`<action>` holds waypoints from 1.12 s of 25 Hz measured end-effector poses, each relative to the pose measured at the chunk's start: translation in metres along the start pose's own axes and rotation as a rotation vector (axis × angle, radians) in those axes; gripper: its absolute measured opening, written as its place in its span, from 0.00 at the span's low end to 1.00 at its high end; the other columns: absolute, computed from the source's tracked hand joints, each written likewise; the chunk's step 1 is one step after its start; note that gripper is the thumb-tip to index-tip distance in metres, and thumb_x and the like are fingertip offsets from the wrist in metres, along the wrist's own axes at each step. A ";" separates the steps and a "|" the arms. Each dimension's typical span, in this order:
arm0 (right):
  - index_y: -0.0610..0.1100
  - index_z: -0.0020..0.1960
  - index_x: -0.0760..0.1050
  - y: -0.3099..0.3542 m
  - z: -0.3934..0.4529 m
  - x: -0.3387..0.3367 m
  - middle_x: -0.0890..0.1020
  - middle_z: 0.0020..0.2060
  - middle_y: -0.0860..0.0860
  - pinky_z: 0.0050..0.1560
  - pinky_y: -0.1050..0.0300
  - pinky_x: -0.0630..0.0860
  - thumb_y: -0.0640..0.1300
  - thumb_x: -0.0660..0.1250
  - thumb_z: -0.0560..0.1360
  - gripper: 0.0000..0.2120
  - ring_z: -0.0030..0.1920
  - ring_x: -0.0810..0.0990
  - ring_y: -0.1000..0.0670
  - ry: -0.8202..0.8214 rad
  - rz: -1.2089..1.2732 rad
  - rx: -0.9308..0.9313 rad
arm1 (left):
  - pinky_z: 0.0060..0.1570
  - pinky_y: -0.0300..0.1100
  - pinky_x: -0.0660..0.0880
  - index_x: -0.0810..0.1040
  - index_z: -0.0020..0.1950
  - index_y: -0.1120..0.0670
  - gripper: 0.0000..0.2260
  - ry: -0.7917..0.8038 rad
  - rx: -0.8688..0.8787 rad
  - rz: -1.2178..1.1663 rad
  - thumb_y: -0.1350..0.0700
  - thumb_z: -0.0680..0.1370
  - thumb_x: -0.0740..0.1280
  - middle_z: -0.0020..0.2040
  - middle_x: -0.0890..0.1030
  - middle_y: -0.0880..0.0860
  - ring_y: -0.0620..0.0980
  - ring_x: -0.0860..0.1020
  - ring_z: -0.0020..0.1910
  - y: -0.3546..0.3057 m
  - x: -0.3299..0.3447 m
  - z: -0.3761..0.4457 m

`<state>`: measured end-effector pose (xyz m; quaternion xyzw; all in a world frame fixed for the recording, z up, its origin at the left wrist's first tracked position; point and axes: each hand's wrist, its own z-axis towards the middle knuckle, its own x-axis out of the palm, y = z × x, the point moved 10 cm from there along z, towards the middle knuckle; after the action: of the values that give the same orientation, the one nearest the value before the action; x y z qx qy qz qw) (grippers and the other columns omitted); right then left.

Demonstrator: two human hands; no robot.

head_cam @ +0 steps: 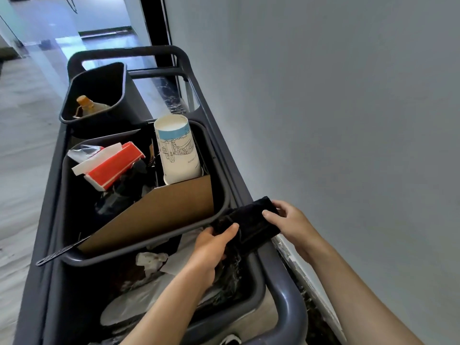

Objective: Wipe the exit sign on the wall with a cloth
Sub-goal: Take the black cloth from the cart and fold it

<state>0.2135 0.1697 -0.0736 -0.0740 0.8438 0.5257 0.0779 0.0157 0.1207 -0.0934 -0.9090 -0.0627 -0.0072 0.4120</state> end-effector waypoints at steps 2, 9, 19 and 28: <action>0.50 0.50 0.79 0.001 -0.001 -0.001 0.85 0.46 0.51 0.44 0.62 0.76 0.39 0.69 0.77 0.07 0.47 0.84 0.51 -0.019 -0.004 -0.031 | 0.31 0.35 0.77 0.82 0.54 0.52 0.08 0.000 0.018 -0.035 0.52 0.76 0.73 0.43 0.88 0.48 0.46 0.86 0.39 -0.001 0.000 0.000; 0.47 0.52 0.81 0.008 -0.047 -0.041 0.86 0.46 0.48 0.44 0.57 0.80 0.35 0.69 0.76 0.09 0.47 0.85 0.50 -0.129 0.367 -0.083 | 0.51 0.48 0.80 0.84 0.52 0.51 0.05 0.033 0.337 -0.012 0.54 0.79 0.69 0.47 0.87 0.50 0.48 0.85 0.48 -0.051 0.036 -0.041; 0.44 0.69 0.73 -0.098 -0.220 -0.149 0.79 0.65 0.45 0.69 0.47 0.66 0.66 0.54 0.76 0.33 0.66 0.76 0.46 -0.281 1.110 -0.008 | 0.52 0.51 0.78 0.83 0.55 0.53 0.07 0.680 0.281 0.104 0.57 0.81 0.65 0.49 0.87 0.55 0.53 0.85 0.51 -0.012 0.277 -0.178; 0.43 0.67 0.73 -0.188 -0.332 -0.250 0.80 0.63 0.42 0.70 0.48 0.65 0.55 0.68 0.71 0.28 0.65 0.76 0.46 -0.770 1.362 -0.236 | 0.40 0.41 0.82 0.82 0.52 0.54 0.05 0.855 0.277 0.507 0.57 0.78 0.70 0.43 0.87 0.50 0.47 0.85 0.43 0.104 0.369 -0.234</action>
<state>0.4788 -0.2003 -0.0415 0.6383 0.5559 0.5323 0.0168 0.4033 -0.0828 0.0076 -0.7484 0.3334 -0.2697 0.5060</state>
